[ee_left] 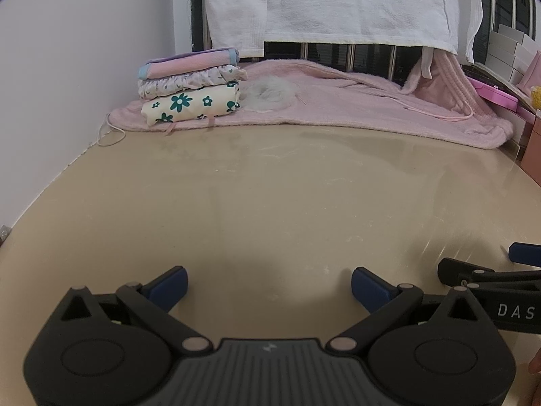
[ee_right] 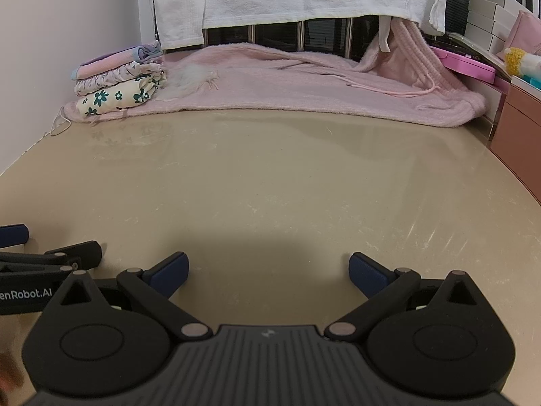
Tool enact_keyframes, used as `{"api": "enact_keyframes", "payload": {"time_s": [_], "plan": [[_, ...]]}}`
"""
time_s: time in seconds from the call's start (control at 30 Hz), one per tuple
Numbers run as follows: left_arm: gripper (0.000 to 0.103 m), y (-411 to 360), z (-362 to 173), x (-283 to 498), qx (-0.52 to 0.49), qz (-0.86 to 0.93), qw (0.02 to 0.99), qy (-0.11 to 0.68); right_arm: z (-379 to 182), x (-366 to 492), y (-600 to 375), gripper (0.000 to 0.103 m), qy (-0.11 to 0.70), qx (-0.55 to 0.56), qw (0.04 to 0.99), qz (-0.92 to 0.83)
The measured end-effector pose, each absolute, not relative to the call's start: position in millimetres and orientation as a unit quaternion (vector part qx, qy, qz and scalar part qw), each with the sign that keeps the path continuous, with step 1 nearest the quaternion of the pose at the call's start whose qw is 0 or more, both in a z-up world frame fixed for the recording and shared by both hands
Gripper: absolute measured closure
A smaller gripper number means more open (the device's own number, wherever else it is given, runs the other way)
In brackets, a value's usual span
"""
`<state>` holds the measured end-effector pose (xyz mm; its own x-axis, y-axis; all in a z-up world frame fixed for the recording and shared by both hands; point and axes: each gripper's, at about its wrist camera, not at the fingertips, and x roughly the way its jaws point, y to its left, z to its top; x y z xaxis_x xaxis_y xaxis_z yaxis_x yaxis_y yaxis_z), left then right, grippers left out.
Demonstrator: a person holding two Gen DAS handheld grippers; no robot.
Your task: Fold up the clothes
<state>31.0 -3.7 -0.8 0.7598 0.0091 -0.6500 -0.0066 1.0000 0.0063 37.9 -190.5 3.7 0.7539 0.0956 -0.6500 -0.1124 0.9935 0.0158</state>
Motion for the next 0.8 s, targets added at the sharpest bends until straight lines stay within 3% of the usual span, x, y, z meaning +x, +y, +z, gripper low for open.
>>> {"api": "enact_keyframes", "payload": {"time_s": [0.8], "plan": [[0.000,-5.9,-0.3,29.6,0.001,0.006,0.938,0.347,3.7,37.9,-190.3,0.001,0.346,-0.012,0.936,0.056]]}}
